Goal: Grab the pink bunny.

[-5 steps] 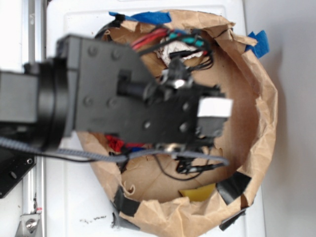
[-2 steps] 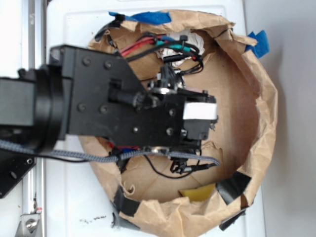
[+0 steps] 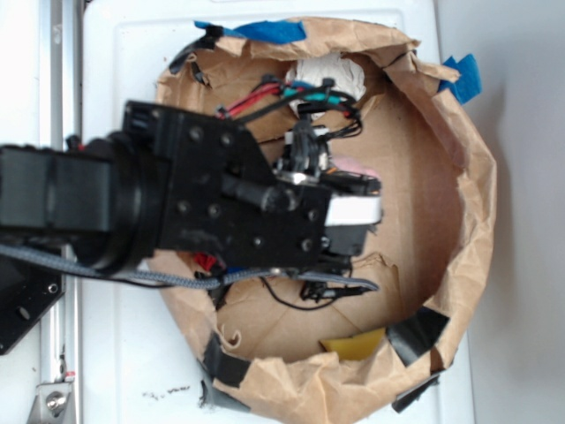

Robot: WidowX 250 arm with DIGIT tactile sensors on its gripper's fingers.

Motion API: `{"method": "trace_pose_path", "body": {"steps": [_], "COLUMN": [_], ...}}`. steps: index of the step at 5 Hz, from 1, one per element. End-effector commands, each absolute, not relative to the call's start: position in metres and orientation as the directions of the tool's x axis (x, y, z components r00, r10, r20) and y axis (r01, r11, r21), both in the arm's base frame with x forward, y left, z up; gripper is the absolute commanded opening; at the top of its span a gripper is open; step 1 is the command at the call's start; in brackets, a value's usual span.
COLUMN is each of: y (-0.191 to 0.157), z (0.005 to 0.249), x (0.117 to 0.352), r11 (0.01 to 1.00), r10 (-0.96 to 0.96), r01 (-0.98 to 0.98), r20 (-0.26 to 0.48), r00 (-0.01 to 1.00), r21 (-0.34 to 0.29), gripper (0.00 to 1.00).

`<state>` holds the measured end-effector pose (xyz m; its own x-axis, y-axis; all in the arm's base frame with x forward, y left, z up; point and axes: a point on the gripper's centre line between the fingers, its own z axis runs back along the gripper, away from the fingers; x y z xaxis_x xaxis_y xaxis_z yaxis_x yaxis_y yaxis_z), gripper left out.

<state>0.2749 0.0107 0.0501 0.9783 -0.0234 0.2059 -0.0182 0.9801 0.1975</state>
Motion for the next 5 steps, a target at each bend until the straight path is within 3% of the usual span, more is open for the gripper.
{"method": "trace_pose_path", "body": {"steps": [1, 5], "y": [0.0058, 0.0075], "z": [0.0616, 0.0679], "x": [0.2700, 0.2711], "r11": [0.984, 0.983], "r10": [-0.027, 0.014], "r01": [-0.016, -0.058], "r20": [0.239, 0.245], "r00": [0.971, 0.969], "r21": [0.175, 0.171], "gripper": [0.00, 0.00]}}
